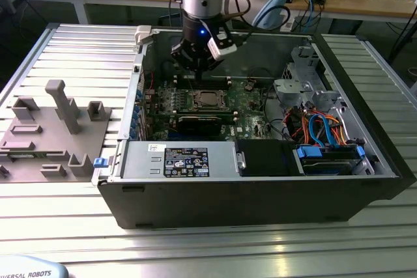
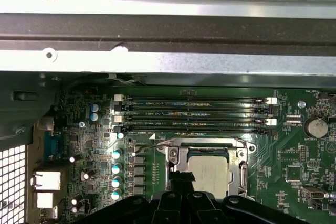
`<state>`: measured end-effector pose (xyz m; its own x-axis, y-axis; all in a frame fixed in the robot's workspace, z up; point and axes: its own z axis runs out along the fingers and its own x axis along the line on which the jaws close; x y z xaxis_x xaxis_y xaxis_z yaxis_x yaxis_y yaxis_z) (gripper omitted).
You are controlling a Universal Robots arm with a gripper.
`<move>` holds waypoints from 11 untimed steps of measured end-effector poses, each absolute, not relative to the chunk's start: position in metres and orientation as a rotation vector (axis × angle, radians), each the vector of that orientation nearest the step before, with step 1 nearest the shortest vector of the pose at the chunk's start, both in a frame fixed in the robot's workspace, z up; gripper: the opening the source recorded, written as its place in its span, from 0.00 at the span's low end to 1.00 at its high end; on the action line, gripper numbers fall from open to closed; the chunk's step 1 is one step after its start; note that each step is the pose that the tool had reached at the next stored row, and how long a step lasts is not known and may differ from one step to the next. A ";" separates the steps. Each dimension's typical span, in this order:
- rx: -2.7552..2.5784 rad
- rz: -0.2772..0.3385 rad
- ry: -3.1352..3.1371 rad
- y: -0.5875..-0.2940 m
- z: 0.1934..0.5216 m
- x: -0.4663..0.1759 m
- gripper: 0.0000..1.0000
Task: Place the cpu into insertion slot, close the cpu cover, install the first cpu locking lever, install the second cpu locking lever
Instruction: 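Install the first cpu locking lever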
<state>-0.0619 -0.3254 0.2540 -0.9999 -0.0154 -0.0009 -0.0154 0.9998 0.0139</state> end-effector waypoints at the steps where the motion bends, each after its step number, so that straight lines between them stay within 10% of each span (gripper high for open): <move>1: -0.024 0.022 3.141 -0.325 0.254 -0.062 0.11; 11: -0.025 0.022 3.141 -0.325 0.254 -0.066 0.11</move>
